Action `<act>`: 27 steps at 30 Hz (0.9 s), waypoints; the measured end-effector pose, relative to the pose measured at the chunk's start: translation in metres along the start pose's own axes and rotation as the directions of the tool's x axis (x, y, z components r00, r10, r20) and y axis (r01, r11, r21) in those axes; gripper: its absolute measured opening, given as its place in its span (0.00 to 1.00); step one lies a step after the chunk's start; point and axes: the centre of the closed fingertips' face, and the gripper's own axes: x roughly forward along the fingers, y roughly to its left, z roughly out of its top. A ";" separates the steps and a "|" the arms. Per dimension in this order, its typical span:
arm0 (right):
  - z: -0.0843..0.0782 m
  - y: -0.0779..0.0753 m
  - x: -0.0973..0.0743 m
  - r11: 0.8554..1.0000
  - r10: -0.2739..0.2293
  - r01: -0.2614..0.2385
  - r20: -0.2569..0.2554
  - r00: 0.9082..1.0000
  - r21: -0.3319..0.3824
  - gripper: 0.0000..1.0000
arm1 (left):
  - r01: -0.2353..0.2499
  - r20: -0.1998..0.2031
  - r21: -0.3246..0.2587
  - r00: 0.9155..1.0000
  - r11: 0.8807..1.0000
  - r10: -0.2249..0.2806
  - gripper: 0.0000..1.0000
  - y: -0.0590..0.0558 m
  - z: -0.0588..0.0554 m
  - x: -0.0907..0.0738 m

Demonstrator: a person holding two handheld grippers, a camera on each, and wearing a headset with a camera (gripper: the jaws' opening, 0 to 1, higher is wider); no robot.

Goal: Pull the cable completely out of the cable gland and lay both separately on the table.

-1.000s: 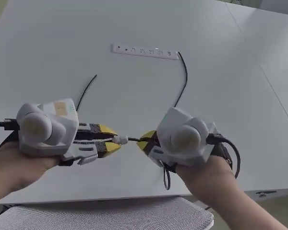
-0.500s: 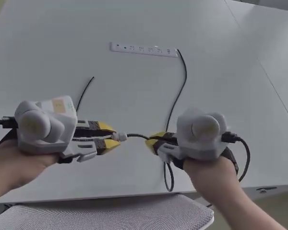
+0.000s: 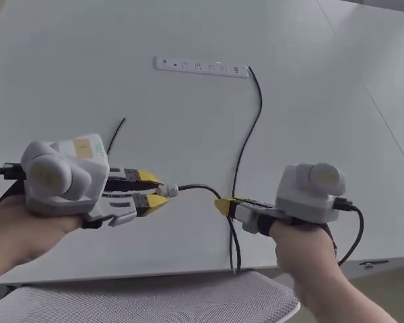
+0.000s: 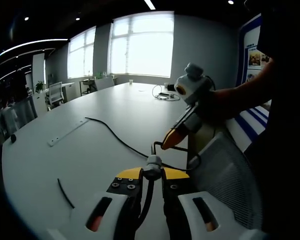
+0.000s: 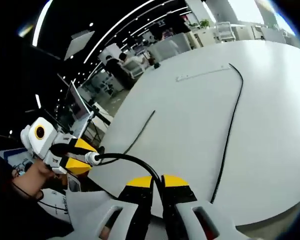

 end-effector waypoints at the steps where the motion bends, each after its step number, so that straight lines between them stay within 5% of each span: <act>1: -0.001 -0.001 0.000 1.000 0.000 0.000 -0.005 1.000 -0.018 0.01 | 0.000 -0.001 -0.001 1.000 1.000 0.000 0.15 0.000 0.000 0.000; 10: -0.002 0.004 -0.001 0.999 0.038 -0.038 0.016 0.999 0.008 0.03 | -0.001 -0.004 -0.006 1.000 1.000 0.001 0.15 0.004 -0.003 -0.002; 23: -0.002 0.018 0.002 0.993 0.077 -0.078 -0.014 0.997 -0.083 0.06 | 0.011 -0.021 -0.022 1.000 1.000 -0.011 0.15 0.003 -0.008 0.000; 27: -0.004 0.029 0.002 0.987 0.134 -0.136 -0.028 0.991 -0.086 0.10 | 0.016 -0.027 -0.022 1.000 1.000 -0.016 0.15 0.001 -0.009 0.001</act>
